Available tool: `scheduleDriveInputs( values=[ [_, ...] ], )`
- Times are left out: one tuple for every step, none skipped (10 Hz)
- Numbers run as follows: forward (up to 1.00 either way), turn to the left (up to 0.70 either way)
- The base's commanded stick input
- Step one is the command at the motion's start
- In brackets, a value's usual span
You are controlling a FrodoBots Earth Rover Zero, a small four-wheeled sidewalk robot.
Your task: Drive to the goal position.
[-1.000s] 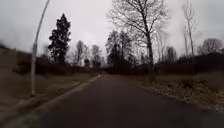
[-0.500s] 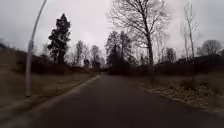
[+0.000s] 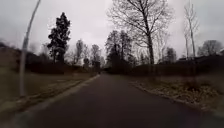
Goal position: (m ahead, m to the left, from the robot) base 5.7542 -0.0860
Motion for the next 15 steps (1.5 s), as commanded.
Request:
scheduleDriveInputs(
  values=[
    [0.45, 0.27],
    [0.45, 0.24],
    [0.45, 0.19],
    [0.45, 0.00],
    [0.45, 0.00],
    [0.45, 0.00],
    [0.45, 0.00],
    [0.45, 0.00],
    [0.45, 0.00],
    [0.45, 0.00],
    [0.45, 0.00],
    [0.45, 0.00],
    [0.45, 0.00],
    [0.45, 0.00],
    [0.45, 0.00]
  ],
)
